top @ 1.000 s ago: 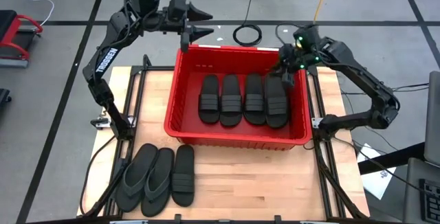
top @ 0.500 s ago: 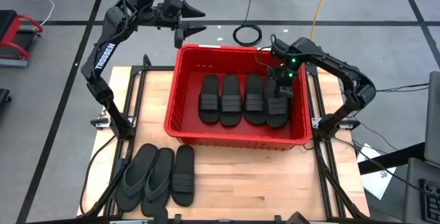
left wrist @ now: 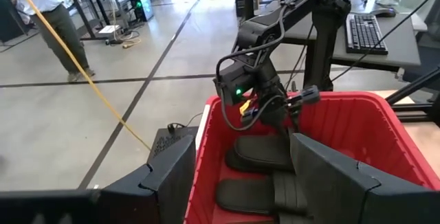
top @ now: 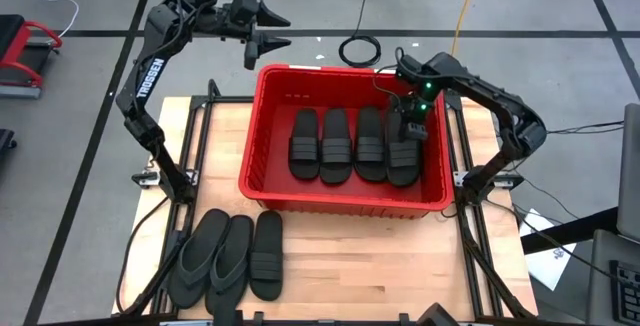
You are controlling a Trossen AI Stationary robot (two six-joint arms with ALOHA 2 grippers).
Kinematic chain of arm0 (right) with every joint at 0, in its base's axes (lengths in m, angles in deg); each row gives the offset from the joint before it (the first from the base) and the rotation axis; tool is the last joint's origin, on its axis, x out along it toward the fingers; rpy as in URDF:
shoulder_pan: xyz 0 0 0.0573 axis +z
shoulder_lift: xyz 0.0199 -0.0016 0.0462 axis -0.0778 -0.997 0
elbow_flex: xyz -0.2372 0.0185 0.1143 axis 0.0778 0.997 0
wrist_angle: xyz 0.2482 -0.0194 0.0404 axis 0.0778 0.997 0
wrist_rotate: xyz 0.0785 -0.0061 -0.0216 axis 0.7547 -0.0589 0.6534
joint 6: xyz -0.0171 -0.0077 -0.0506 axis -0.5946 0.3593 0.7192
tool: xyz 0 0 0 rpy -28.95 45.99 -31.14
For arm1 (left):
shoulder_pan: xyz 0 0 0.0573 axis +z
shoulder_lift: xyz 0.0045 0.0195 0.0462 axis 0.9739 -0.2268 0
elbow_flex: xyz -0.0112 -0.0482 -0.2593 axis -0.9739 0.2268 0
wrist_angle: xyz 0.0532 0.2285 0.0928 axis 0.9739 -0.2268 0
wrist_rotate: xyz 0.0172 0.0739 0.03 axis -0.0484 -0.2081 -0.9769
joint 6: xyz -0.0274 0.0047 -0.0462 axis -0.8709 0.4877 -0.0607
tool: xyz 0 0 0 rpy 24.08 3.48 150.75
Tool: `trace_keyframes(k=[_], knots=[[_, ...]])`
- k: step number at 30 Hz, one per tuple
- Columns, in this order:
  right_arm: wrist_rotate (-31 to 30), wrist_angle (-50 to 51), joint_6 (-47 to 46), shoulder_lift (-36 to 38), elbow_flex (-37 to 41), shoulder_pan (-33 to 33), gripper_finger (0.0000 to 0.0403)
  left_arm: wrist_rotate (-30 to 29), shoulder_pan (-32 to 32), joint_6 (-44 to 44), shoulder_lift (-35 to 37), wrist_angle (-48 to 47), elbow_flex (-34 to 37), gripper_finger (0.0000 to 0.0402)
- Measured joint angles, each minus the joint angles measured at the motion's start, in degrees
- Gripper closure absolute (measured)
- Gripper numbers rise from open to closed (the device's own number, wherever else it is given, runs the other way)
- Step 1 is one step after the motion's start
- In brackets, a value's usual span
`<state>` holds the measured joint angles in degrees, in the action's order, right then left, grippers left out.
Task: Pick and place slides into bin
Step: Put the black slipper into the red organizer bin
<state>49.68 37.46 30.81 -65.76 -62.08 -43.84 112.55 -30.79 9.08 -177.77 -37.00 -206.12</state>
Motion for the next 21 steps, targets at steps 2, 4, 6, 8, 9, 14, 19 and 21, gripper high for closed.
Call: trace_keyframes(k=[2,4,6,8,9,14,19,21], knots=[[-0.15,0.85,0.02,-0.49,0.00,-0.09,0.0286,0.03,0.00,0.00,0.00,-0.15,0.00,0.0160],[-0.24,1.33,0.08,-1.07,0.00,-0.15,0.0286,0.13,0.00,-0.02,0.00,-0.19,0.00,0.0160],[-0.15,2.00,0.08,-1.63,0.00,-0.15,0.0286,0.82,0.00,-0.02,0.00,-0.27,0.00,0.0160],[-0.17,3.06,0.56,-2.26,0.00,-0.13,0.0286,1.81,0.00,-0.02,0.00,-0.63,0.00,0.0160],[-0.19,3.75,1.00,-2.56,0.00,-0.13,0.0286,1.93,0.00,-0.02,0.00,-0.68,0.00,0.0160],[-4.66,3.85,1.32,-3.36,0.00,-0.10,0.0286,1.95,0.00,-0.02,0.00,-0.63,0.00,0.0160],[-5.95,3.67,1.35,-3.34,0.00,-0.43,0.0286,1.95,0.00,-0.04,0.00,-0.74,0.00,0.0160],[-5.98,4.38,1.35,-3.34,0.11,-0.43,0.0286,1.95,0.00,0.07,0.00,-1.18,0.00,0.0160]])
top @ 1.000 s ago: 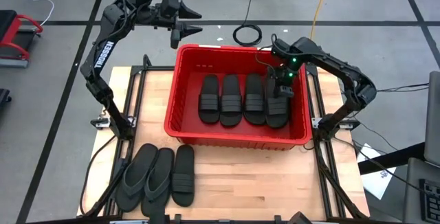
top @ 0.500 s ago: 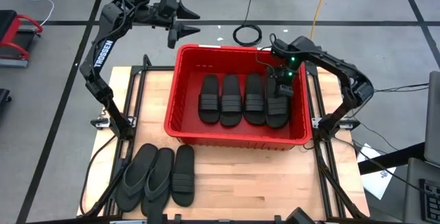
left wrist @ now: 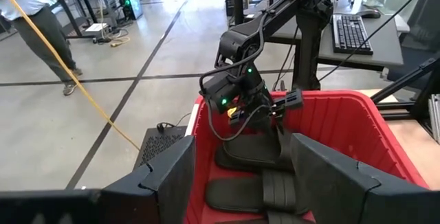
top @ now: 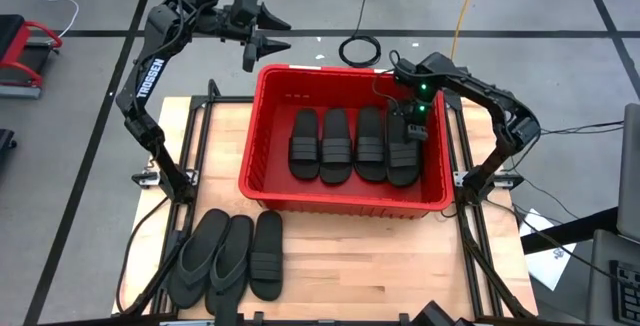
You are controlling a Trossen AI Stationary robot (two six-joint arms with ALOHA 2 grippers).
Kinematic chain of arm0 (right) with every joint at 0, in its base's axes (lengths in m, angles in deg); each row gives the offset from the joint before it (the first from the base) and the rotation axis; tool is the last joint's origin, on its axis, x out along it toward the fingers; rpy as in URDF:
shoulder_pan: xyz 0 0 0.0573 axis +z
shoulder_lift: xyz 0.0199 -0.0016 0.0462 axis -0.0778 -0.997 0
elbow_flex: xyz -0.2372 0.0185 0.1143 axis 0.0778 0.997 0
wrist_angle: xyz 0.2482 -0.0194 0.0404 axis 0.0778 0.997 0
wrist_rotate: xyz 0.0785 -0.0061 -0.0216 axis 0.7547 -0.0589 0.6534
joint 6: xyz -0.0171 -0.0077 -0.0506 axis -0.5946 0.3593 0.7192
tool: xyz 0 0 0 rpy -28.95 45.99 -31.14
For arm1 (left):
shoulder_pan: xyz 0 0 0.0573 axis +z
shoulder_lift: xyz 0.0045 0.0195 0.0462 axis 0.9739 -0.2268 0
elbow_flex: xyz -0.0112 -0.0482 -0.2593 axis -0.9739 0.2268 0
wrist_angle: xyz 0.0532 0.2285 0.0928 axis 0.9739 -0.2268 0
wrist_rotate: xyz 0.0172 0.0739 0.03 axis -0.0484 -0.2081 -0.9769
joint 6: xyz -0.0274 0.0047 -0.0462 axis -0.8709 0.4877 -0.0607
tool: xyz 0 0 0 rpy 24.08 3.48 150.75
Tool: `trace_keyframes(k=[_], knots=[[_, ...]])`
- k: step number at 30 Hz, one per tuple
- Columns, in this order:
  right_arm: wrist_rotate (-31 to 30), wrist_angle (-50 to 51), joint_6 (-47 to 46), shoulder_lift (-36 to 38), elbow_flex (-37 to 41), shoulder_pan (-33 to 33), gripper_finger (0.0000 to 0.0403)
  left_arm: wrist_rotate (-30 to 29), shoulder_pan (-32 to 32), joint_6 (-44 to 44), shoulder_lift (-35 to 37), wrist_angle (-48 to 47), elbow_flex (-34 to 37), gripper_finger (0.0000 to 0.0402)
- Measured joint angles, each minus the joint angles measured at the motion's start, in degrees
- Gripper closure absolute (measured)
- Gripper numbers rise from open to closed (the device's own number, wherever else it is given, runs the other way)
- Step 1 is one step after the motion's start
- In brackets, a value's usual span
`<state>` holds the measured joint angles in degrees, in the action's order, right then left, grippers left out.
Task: Pick and place slides into bin
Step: Put the black slipper into the red organizer bin
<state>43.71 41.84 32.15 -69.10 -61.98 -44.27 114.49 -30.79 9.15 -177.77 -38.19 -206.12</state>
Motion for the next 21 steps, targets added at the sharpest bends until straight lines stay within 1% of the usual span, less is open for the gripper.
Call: trace_keyframes(k=[5,16,19,21], knots=[[1.74,1.48,-0.03,0.00,2.39,0.00,0.0286,0.00,0.00,0.40,0.00,-0.21,0.00,0.0160],[1.59,-0.07,-3.01,0.00,10.47,0.50,0.0290,-0.04,0.00,0.83,0.00,-0.23,0.00,0.0160],[1.61,0.05,-0.72,0.06,10.74,0.61,0.0315,-0.29,0.00,0.90,0.00,-0.21,0.00,0.0160],[1.10,0.28,1.65,0.43,10.74,0.91,0.0350,-0.50,0.00,0.96,0.00,-0.19,0.00,0.0160]])
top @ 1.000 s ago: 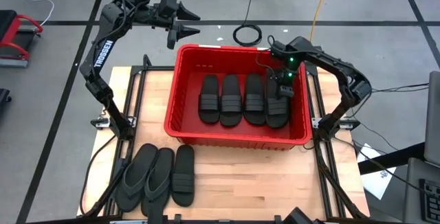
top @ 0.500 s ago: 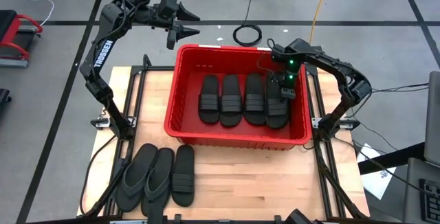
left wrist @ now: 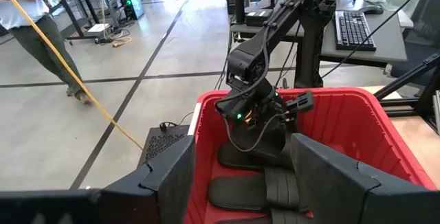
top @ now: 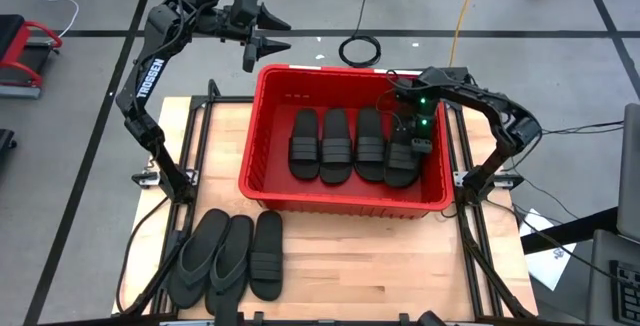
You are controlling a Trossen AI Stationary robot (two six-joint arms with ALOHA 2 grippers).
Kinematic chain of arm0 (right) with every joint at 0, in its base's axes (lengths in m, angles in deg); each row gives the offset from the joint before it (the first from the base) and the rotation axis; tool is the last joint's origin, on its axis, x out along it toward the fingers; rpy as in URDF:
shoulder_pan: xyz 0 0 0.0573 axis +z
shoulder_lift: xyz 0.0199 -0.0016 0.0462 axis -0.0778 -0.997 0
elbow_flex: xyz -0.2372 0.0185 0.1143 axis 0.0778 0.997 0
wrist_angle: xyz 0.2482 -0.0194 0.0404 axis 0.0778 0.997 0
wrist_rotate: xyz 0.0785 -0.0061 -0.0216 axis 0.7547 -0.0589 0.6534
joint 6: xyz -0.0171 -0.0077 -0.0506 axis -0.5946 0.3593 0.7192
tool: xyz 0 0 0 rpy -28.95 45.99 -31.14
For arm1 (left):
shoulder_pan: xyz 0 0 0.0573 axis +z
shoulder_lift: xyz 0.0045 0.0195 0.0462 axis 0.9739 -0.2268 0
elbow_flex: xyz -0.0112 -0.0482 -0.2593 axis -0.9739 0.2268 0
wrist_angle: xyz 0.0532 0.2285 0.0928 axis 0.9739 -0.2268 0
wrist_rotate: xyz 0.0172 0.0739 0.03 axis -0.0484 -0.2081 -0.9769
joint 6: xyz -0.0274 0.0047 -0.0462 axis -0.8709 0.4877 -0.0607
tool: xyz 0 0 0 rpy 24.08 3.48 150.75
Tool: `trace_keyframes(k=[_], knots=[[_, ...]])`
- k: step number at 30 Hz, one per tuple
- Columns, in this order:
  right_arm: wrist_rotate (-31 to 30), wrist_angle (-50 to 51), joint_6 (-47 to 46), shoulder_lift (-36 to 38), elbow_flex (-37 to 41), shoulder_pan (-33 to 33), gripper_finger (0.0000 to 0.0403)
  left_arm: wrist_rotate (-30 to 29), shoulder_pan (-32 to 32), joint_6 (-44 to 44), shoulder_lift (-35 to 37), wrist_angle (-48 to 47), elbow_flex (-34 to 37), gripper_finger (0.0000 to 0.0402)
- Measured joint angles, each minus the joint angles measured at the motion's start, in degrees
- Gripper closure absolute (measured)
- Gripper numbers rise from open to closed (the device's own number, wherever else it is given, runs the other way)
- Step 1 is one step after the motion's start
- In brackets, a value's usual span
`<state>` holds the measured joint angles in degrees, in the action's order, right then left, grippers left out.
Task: Pick and place slides into bin
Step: Put the black slipper into the red organizer bin
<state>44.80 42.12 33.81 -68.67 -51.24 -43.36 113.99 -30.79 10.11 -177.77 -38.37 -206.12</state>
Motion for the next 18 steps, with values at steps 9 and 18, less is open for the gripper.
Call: trace_keyframes(k=[9,18], knots=[[-9.54,3.39,5.40,0.18,-1.93,1.88,0.0398,-0.02,0.00,-0.38,0.00,0.00,0.00,0.0160],[-9.63,3.31,4.36,0.18,-1.95,1.82,0.0400,0.00,-0.09,-2.03,0.00,-0.02,0.00,0.0160]])
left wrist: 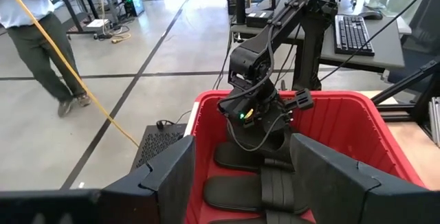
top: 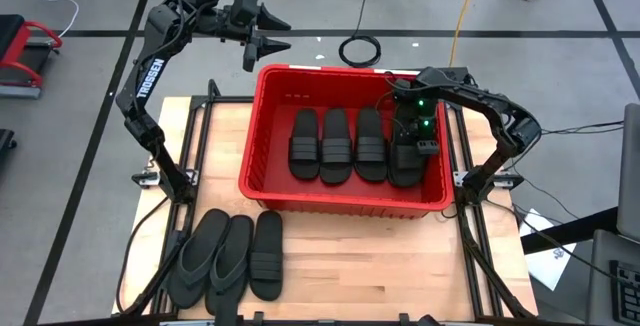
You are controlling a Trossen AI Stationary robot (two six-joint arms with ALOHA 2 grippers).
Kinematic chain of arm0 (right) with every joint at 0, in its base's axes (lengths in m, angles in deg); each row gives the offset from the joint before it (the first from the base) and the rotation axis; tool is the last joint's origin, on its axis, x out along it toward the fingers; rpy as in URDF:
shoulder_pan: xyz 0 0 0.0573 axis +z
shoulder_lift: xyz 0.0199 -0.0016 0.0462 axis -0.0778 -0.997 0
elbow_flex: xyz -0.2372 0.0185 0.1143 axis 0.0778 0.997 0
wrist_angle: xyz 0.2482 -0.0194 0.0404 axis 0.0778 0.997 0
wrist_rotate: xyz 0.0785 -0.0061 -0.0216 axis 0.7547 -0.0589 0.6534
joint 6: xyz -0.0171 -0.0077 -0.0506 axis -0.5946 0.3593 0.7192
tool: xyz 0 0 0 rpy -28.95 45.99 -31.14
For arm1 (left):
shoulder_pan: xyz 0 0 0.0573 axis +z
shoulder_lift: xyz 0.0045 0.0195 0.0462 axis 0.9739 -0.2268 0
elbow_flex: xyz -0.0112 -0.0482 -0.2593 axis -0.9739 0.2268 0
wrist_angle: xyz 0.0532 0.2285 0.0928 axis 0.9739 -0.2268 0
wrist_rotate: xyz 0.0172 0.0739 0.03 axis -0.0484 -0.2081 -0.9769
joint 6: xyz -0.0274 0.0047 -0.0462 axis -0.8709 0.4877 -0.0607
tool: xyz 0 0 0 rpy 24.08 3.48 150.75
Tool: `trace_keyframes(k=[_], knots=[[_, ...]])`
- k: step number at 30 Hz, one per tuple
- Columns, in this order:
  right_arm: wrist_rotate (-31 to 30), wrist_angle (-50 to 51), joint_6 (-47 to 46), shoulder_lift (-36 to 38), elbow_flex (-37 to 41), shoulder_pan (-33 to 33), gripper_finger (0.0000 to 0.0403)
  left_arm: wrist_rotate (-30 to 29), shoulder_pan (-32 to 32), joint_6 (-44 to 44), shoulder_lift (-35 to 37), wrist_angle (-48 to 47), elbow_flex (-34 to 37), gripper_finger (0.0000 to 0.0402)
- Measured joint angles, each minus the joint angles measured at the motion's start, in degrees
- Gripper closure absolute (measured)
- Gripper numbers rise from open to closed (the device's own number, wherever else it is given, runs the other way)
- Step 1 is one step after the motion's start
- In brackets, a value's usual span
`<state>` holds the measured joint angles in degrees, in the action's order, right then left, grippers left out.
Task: Pick and place slides into bin
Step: Put the black slipper into the red organizer bin
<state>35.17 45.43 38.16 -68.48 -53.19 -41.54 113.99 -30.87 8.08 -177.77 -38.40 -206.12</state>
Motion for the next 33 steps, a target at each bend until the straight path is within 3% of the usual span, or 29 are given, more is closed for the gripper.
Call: trace_keyframes(k=[5,23,33], knots=[[-0.14,-0.02,-0.34,0.00,0.00,0.00,0.0384,0.02,0.00,-0.09,0.00,-0.02,0.00,0.0160],[-0.63,-0.35,-7.80,0.00,-0.09,-0.04,0.0250,0.07,-0.36,-0.26,0.00,-0.04,0.00,0.0160],[-1.38,-0.33,-8.38,0.62,-0.11,0.00,0.0219,0.11,-0.57,0.01,0.00,-0.02,0.00,0.0160]])
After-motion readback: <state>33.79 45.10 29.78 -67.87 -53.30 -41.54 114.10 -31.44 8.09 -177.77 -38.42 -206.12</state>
